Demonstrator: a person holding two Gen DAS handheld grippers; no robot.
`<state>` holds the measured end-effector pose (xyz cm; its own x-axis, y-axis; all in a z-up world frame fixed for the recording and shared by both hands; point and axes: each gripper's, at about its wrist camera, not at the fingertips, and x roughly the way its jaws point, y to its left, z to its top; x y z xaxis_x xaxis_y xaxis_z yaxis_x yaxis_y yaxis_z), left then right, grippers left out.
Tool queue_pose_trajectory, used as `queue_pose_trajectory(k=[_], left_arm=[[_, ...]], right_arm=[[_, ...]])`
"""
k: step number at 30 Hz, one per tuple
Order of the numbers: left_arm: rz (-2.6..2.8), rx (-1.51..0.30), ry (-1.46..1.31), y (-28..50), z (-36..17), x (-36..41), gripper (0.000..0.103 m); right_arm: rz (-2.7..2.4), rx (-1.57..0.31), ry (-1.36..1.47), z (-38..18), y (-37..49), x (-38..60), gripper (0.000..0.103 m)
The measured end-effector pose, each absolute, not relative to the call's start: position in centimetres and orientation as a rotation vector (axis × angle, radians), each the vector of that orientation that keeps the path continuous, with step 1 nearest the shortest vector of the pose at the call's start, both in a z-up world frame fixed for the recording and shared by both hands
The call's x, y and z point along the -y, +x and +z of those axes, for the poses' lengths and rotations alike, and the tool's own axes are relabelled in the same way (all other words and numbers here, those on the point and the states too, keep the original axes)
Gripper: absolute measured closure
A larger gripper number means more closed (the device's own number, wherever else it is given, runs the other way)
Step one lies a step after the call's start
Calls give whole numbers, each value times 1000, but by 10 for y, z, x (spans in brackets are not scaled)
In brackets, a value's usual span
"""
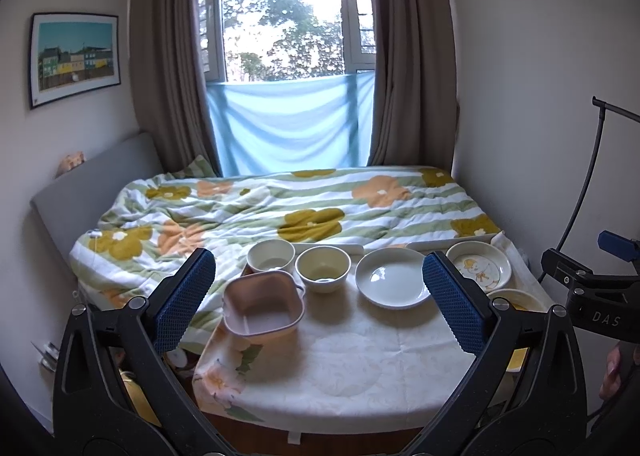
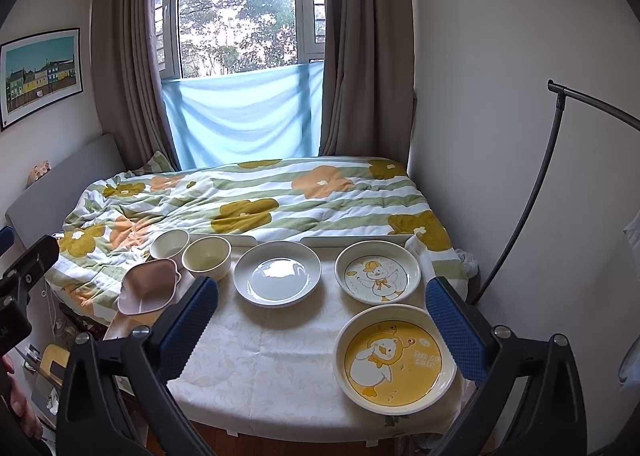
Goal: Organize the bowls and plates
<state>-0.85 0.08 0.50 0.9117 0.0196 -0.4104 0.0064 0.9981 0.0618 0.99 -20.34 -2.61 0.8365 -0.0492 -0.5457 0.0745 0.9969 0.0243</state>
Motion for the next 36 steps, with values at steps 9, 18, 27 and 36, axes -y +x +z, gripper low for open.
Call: queue_pose_trajectory(k=[9,18,27,36], left_arm=[[2,-428,47,-9,5,-5,0],[-5,-432,41,-6,6,-5,0],[0,-430,45,-5,7,-5,0],[7,-429,49,-3,9,-5,0]], right_arm=[[-69,-578,42,-27,10,203,0],[-69,-580,44,-28,10,201,0],[-73,-581,43,-29,9,201,0],[-82,-591,49,-34,14,202,0]])
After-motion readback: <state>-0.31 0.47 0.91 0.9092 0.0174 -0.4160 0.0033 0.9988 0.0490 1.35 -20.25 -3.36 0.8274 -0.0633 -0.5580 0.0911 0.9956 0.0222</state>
